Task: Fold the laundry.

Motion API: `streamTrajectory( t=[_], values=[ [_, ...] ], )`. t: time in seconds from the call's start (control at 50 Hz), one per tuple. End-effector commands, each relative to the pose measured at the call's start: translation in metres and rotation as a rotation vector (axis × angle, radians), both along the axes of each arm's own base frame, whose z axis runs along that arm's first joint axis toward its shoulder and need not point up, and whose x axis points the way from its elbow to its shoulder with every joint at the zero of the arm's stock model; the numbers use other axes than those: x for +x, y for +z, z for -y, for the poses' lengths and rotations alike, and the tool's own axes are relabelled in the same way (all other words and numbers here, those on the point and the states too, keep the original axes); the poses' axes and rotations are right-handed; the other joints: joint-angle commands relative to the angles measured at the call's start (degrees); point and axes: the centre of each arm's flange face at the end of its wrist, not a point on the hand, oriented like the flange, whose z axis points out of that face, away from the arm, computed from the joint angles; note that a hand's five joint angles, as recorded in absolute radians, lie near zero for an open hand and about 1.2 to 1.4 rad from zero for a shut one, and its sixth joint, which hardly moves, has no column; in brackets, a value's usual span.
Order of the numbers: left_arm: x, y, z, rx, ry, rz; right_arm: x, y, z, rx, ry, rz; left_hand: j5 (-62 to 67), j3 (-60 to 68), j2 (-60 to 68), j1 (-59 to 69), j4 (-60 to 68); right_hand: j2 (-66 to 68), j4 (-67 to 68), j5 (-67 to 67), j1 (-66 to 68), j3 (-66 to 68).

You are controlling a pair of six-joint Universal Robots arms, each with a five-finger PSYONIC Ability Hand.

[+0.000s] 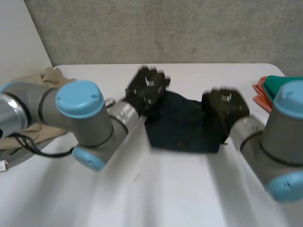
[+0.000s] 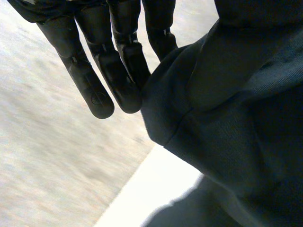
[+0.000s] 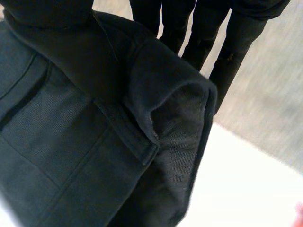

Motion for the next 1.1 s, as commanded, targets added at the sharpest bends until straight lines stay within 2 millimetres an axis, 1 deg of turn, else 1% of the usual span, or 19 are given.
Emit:
streamTrajectory(
  t=[0.02,0.04,0.06,0.1,0.16,0.18,0.24,0.28,0.32,0.42,0.46,0.52,0.56,0.58,0.62,0.72,0.84,1.02,1.1],
  values=[
    [0.004,0.092,0.037,-0.238,0.224,-0.267,0.025,0.087,0.038,-0.404,-0.013,0.006,15.4,12.0,12.2,14.0,11.4,12.6,11.6,14.0,17.2,12.1],
    [0.007,0.113,0.039,-0.291,0.265,-0.331,0.026,0.098,0.042,-0.450,-0.024,0.026,15.4,12.0,12.2,14.0,11.4,12.6,11.6,14.0,17.2,12.1],
    [0.009,0.122,0.039,-0.313,0.275,-0.358,0.028,0.120,0.048,-0.544,-0.041,0.081,15.4,12.0,12.2,14.0,11.4,12.6,11.6,14.0,17.2,12.1],
    [0.011,0.143,0.034,-0.368,0.273,-0.414,0.030,0.137,0.050,-0.630,-0.047,0.122,15.4,12.0,12.2,14.0,11.4,12.6,11.6,14.0,17.2,12.1],
    [0.014,0.150,0.027,-0.384,0.269,-0.432,0.034,0.153,0.049,-0.729,-0.049,0.168,15.4,12.0,12.2,14.0,11.4,12.6,11.6,14.0,17.2,12.1],
    [0.015,0.143,0.023,-0.363,0.267,-0.413,0.035,0.152,0.049,-0.729,-0.051,0.170,15.4,12.0,12.2,14.0,11.4,12.6,11.6,14.0,17.2,12.1],
    [0.016,0.123,0.016,-0.311,0.263,-0.365,0.038,0.132,0.045,-0.650,-0.031,0.130,15.4,12.0,12.2,14.0,11.4,12.6,11.6,14.0,17.2,12.1],
    [0.018,0.096,0.004,-0.235,0.256,-0.295,0.039,0.115,0.042,-0.583,-0.013,0.095,15.4,12.0,12.2,14.0,11.4,12.6,11.6,14.0,17.2,12.1],
    [0.021,0.078,-0.007,-0.175,0.252,-0.243,0.039,0.085,0.038,-0.476,0.005,0.038,15.4,12.0,12.2,14.0,11.4,12.6,11.6,14.0,17.2,12.1],
    [0.039,-0.001,-0.046,0.079,0.260,0.011,0.030,0.025,0.025,-0.266,0.026,-0.077,15.4,12.0,12.2,14.0,11.4,12.6,11.6,14.0,17.2,12.1],
    [0.047,-0.017,-0.054,0.139,0.282,0.071,0.022,-0.001,0.016,-0.175,0.032,-0.133,15.4,12.0,12.2,14.0,11.4,12.6,11.6,14.0,17.2,12.1],
    [0.061,-0.039,-0.066,0.230,0.326,0.159,0.016,-0.022,0.005,-0.109,0.046,-0.182,15.4,12.0,12.2,14.0,11.4,12.6,11.6,14.0,17.2,12.1],
    [0.067,-0.045,-0.070,0.261,0.343,0.187,0.011,-0.038,-0.006,-0.065,0.066,-0.223,4.7,1.3,1.6,3.3,0.7,12.6,11.6,14.0,17.2,12.1],
    [0.071,-0.048,-0.074,0.285,0.350,0.202,0.009,-0.042,-0.010,-0.052,0.075,-0.235,-9.5,-12.9,-12.7,-10.9,-13.5,12.6,11.6,14.0,17.2,12.1],
    [0.074,-0.049,-0.076,0.299,0.354,0.208,0.006,-0.056,-0.020,-0.012,0.107,-0.262,-24.6,-28.0,-27.7,-26.0,-28.5,12.6,11.6,14.0,17.2,12.1],
    [0.089,-0.031,-0.077,0.288,0.381,0.176,-0.002,-0.071,-0.031,0.048,0.138,-0.279,-31.0,-34.5,-34.2,-32.4,-35.0,12.6,11.6,14.0,17.2,12.1],
    [0.108,-0.007,-0.075,0.263,0.357,0.114,-0.018,-0.069,-0.028,0.075,0.089,-0.273,-31.4,-34.8,-34.5,-32.8,-35.3,12.6,11.6,14.0,17.2,12.1],
    [0.141,-0.043,-0.062,0.426,0.319,0.178,-0.027,-0.060,-0.020,0.110,0.023,-0.166,-30.4,-33.8,-33.5,-31.8,-34.3,12.6,11.6,14.0,17.2,12.1],
    [0.143,-0.061,-0.056,0.477,0.308,0.199,-0.028,-0.057,-0.016,0.118,0.006,-0.128,-30.2,-33.6,-33.3,-31.6,-34.2,12.6,11.6,14.0,17.2,12.1]
  ],
)
